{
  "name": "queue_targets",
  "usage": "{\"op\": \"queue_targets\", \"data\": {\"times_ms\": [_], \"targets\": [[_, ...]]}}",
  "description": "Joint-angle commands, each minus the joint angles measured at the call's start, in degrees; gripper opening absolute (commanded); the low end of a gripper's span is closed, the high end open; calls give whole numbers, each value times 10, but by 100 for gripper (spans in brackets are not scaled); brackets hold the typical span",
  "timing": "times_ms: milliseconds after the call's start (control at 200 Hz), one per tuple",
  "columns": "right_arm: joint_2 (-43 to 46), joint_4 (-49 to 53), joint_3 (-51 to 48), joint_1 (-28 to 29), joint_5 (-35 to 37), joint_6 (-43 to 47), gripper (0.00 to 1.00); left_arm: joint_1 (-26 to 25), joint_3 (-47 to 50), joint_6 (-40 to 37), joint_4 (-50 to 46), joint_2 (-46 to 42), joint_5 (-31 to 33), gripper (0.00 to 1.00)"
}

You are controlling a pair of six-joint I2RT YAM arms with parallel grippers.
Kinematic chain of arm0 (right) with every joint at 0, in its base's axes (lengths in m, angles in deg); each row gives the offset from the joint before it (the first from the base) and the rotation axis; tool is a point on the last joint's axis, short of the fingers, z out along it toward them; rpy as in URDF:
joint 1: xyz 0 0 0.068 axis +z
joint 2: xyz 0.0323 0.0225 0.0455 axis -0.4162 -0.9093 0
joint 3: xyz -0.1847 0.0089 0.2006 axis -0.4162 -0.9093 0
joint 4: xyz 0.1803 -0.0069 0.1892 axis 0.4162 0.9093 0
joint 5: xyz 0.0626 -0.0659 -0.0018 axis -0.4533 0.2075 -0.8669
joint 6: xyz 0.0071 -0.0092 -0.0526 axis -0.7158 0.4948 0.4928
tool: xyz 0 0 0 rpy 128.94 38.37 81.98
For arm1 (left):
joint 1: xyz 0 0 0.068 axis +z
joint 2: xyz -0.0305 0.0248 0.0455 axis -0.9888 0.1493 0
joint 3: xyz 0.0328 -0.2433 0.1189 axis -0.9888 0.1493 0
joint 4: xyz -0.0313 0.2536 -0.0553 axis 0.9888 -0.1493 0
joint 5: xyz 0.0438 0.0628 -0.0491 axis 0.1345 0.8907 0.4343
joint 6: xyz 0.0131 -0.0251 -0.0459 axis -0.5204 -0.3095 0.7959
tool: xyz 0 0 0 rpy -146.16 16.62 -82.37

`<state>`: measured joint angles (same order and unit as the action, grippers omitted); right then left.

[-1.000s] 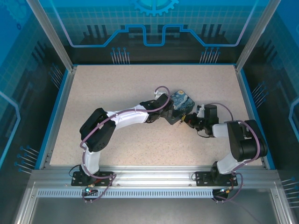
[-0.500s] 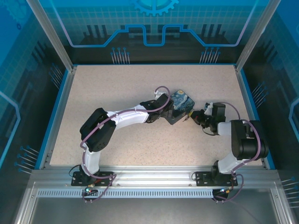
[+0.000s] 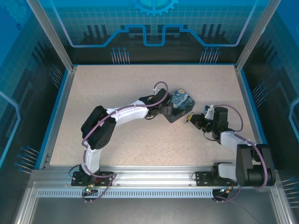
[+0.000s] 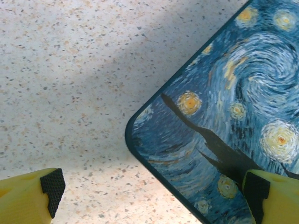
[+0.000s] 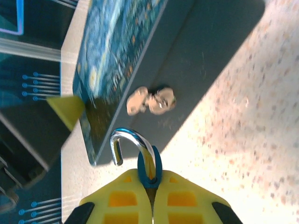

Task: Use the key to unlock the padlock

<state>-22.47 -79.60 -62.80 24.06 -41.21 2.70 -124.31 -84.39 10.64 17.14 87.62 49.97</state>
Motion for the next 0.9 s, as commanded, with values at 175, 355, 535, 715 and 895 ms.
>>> {"op": "queue_targets", "data": {"times_ms": [175, 355, 535, 715, 895], "targets": [[40, 102, -44, 45, 30, 14, 0, 17, -2, -13, -40, -64, -30, 99], [71, 189, -38, 46, 88, 18, 16, 18, 57, 6, -20, -143, -36, 99], [120, 267, -22, 39, 143, 16, 53, 25, 118, 20, -15, -231, -29, 99], [172, 326, 6, 31, 178, 16, 81, 40, 170, 23, -21, -316, -9, 99], [211, 371, 47, 25, 209, 27, 99, 54, 229, 12, -12, -398, 30, 99]]}}
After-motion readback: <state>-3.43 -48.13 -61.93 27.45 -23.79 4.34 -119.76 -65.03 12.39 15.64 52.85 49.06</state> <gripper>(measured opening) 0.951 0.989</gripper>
